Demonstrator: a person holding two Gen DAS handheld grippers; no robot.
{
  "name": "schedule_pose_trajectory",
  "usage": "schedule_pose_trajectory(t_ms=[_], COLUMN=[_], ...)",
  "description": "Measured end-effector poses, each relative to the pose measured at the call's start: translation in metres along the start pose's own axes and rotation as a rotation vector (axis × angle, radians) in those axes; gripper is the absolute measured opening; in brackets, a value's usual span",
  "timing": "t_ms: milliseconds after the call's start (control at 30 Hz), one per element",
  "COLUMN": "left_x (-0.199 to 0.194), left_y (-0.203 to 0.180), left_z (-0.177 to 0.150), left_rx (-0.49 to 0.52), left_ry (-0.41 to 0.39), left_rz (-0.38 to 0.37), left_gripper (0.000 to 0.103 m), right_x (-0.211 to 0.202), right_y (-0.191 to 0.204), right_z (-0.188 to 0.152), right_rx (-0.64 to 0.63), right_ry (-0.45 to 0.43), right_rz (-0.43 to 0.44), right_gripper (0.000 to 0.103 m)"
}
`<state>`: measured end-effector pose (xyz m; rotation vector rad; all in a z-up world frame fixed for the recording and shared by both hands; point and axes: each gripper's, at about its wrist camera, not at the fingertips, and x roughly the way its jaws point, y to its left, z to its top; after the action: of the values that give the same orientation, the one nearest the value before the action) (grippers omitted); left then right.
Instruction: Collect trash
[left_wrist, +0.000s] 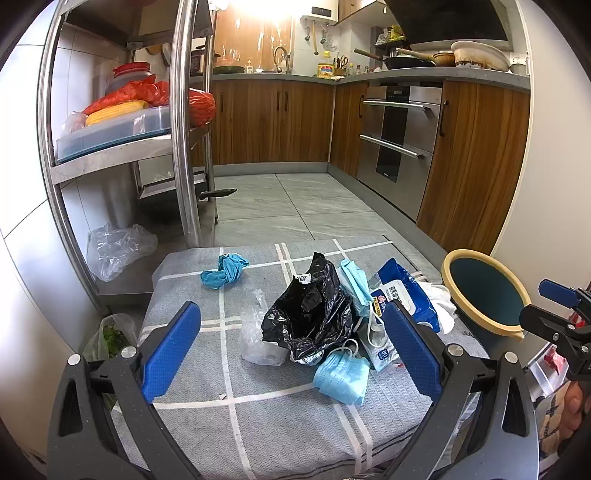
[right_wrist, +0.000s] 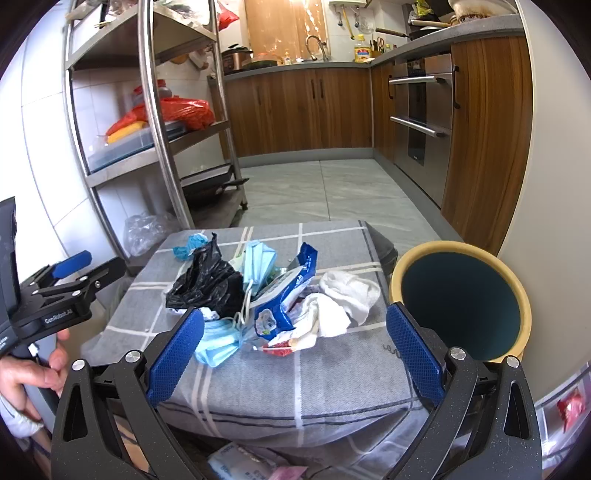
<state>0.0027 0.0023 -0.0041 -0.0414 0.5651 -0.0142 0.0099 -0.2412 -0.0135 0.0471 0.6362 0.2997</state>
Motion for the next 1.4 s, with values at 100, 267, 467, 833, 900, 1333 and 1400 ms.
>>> schedule_pose_trajectory(t_ms=[100, 267, 467, 833, 900, 1333, 1400], left_x=[0.0010, 0.0001, -0.0005, -0.0003, -0.0004, 0.0005, 0.0006], left_y=[-0.0007, -0.0002, -0.0003, -0.0004, 0.0002, 0.0009, 0.0011], left_z=[-0.0006, -0.0004, -0.0001, -0.0003, 0.0001, -0.0007, -0.0015], left_rx=[0.000, 0.001, 0.001, -0.001, -0.002, -0.003, -0.004], left_ry=[0.000, 0.000, 0.000, 0.001, 0.002, 0.004, 0.004], left_rz=[-0.001, 0.001, 0.001, 0.000, 0.001, 0.004, 0.005], left_gripper=[0.097, 0.097, 0.097, 0.097, 0.097, 0.097, 0.097], right_x=[0.0000, 0.0002, -0.0006, -0.0009, -0.0007, -0.0025, -0.0025], right_y=[0.0004, 0.0004, -0.0004, -0.0003, -0.0004, -0.0025, -0.0035], right_z=[-0.0001, -0.0003, 0.0001, -0.0004, -0.0014, 0.0014, 0.0018], right_rx=[-0.001, 0.000, -0.001, -0.002, -0.002, 0.010, 0.013], right_ry=[0.001, 0.001, 0.001, -0.001, 0.000, -0.004, -0.003], right_rz=[-0.002, 0.000, -0.002, -0.002, -0.002, -0.001, -0.001], right_gripper=[0.098, 0.098, 0.098, 0.098, 0.098, 0.098, 0.098])
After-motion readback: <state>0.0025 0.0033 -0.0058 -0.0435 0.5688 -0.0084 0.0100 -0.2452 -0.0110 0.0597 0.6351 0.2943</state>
